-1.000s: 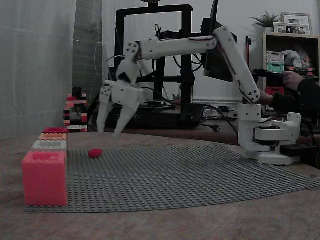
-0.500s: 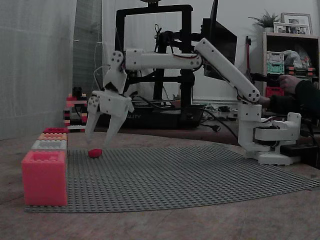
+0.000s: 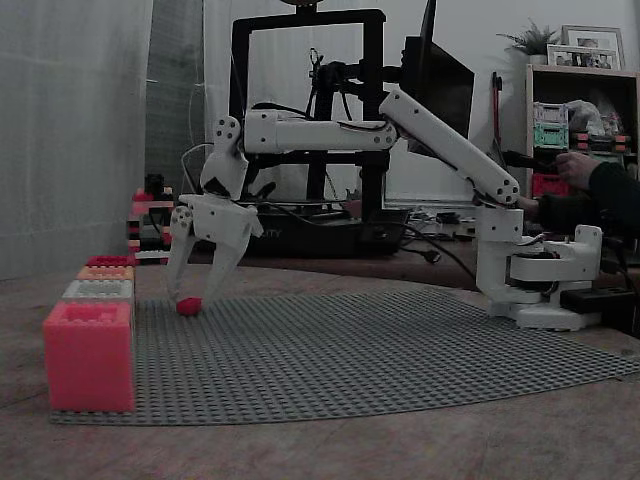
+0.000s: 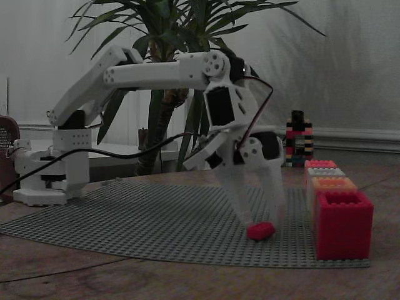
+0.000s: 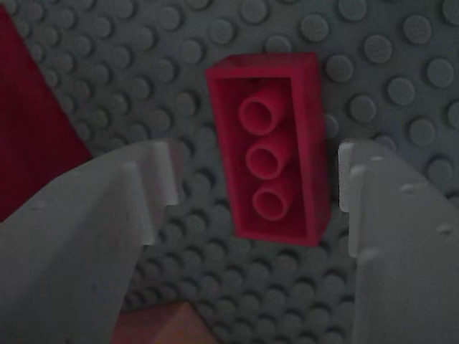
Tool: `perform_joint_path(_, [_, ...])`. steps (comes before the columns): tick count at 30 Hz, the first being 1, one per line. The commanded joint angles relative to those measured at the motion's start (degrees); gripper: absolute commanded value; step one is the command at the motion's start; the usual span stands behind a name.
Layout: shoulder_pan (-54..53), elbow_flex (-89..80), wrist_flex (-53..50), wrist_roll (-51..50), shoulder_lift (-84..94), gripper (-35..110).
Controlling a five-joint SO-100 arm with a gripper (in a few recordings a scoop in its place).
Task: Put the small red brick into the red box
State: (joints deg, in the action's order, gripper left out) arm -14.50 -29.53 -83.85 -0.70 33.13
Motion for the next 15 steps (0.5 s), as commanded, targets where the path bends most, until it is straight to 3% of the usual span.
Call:
perform_joint_path(1, [-0.97, 4.13, -0.79, -0.97, 1.93, 17])
perform_joint_path(7, [-1.05, 5.71, -0.79, 0.26, 0.53, 0])
perform_joint_path(15, [-1.93, 13.54, -0.97, -2.29, 4.92, 0])
